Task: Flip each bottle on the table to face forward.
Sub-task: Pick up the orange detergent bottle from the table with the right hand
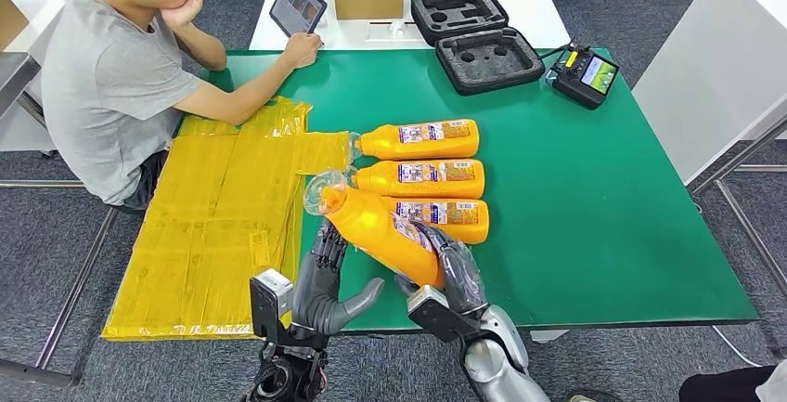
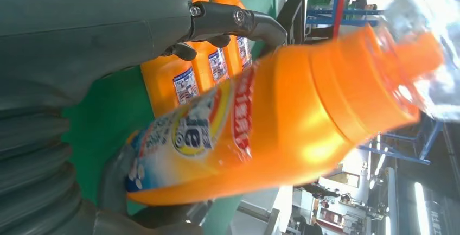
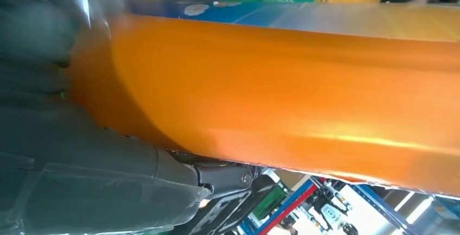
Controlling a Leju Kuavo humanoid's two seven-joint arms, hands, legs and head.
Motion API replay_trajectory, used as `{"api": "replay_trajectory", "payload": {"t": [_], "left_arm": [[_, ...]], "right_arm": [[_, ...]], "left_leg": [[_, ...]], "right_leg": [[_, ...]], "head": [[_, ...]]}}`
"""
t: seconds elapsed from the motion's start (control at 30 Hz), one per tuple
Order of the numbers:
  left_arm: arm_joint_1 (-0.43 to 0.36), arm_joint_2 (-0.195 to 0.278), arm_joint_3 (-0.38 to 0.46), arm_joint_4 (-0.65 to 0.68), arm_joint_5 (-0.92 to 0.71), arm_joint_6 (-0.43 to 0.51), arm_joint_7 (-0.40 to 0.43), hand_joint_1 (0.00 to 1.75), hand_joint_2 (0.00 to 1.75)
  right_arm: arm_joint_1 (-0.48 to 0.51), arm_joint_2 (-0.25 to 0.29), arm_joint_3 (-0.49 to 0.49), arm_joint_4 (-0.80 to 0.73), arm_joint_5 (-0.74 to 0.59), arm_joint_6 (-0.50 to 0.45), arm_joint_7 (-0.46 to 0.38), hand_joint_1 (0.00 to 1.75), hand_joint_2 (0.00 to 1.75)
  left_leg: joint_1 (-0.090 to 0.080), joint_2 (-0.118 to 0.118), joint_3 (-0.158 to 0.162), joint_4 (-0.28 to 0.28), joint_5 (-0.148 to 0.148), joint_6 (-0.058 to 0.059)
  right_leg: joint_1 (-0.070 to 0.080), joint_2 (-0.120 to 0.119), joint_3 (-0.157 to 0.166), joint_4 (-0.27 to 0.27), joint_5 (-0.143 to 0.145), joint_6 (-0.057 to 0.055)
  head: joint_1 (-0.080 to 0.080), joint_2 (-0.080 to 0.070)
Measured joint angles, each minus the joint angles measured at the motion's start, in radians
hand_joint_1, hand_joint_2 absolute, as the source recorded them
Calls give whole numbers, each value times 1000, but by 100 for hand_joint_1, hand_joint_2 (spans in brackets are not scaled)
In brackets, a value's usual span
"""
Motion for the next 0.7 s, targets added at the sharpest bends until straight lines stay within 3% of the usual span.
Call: {"api": "replay_trajectory", "payload": {"t": [0.5, 0.7], "left_arm": [[-50, -2, -13, 59, -2, 75, -15, 0, 175], [-76, -5, -13, 98, 11, 145, -30, 0, 175]], "right_arm": [[-42, 39, 99, 122, 66, -80, -25, 175, 175], [-58, 42, 151, 144, 55, -105, -26, 175, 175]], "left_leg": [[0, 0, 0, 0, 0, 0], [0, 0, 0, 0, 0, 0]], "right_leg": [[0, 0, -1, 0, 0, 0], [0, 0, -1, 0, 0, 0]], "head": [[0, 0], [0, 0]]}}
